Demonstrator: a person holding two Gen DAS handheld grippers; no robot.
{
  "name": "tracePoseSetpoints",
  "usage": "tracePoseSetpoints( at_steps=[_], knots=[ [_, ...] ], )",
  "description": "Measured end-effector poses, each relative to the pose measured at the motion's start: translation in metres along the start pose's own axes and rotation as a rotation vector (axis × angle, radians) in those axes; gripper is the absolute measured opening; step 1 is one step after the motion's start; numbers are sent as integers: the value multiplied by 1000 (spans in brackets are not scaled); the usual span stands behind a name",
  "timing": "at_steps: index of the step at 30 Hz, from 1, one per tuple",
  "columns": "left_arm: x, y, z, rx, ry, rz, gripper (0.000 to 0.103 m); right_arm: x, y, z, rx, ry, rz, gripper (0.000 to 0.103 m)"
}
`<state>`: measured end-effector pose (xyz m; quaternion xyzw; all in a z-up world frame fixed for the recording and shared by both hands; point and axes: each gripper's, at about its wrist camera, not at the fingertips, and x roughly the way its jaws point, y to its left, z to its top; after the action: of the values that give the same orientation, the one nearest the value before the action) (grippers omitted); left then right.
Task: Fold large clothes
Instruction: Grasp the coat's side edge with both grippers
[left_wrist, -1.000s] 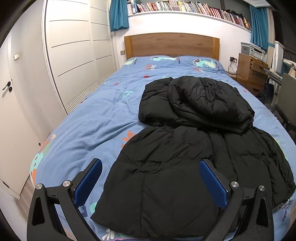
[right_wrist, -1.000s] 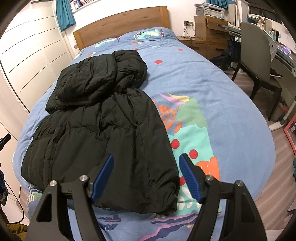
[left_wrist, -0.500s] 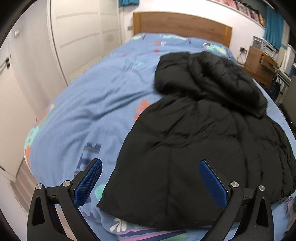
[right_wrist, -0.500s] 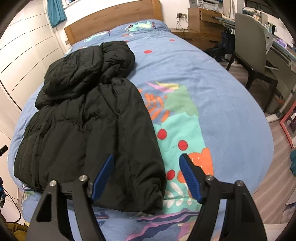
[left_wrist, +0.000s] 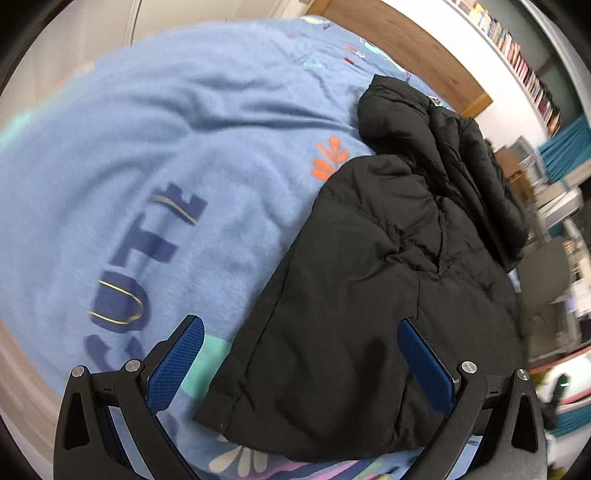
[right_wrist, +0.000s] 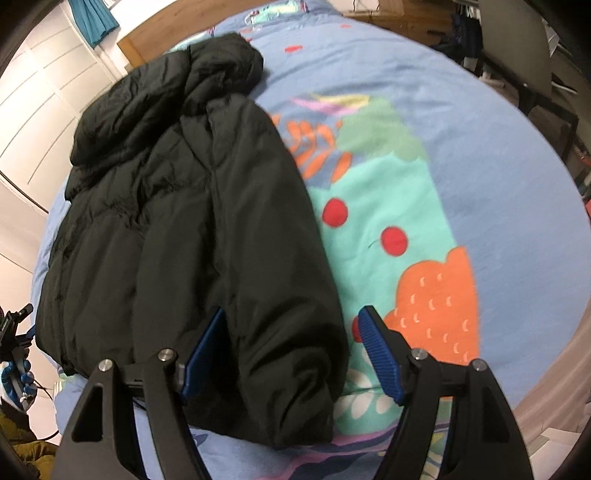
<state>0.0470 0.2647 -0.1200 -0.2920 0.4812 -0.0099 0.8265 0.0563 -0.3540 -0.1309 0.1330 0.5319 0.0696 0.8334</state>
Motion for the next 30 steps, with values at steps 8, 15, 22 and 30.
tracePoseSetpoints(
  at_steps=[8,15,22,30],
  knots=[
    [30,5,-16,-28,120,-183,102,23,0,-4,4,56,60,73],
    [39,-10,-23,42,173,-156,102,28,-10,-11,45,70,130,73],
    [41,-9,-22,16,156,-145,102,11,-16,-11,72,14,208,73],
    [41,-7,-26,16,151,-133,94,24,-15,-16,74,75,239,73]
  ],
)
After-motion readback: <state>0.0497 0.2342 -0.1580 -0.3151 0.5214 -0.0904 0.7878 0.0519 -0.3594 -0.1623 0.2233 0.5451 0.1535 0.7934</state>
